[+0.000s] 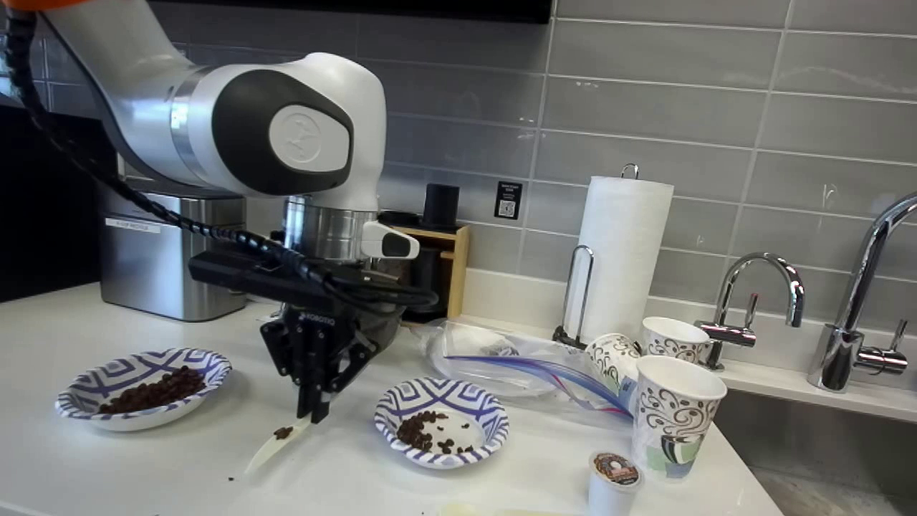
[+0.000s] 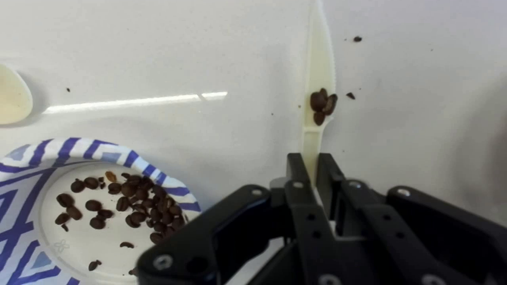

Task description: Pick up the beans in the bowl on the left then place them on the plastic knife and then drop the beans on the knife into the bowl on the right

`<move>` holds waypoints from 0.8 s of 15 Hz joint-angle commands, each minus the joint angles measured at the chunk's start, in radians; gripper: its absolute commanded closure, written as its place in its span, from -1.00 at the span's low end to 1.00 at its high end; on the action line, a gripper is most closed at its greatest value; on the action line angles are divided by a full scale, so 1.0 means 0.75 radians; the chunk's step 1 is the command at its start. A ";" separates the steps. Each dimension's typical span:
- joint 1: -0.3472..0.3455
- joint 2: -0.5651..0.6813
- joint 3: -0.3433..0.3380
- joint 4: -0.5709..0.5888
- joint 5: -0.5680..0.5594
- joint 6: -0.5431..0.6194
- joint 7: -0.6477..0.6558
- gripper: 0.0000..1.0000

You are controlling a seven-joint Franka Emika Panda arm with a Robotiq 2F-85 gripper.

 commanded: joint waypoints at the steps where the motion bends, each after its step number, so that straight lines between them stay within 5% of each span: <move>1: -0.021 -0.046 -0.005 0.011 -0.009 -0.056 0.000 0.93; 7: -0.048 -0.087 -0.027 0.044 0.006 -0.079 -0.009 0.93; 8: -0.041 -0.068 -0.022 0.030 0.000 -0.023 0.001 0.74; 12: -0.049 -0.079 -0.026 0.043 0.000 -0.044 0.000 0.74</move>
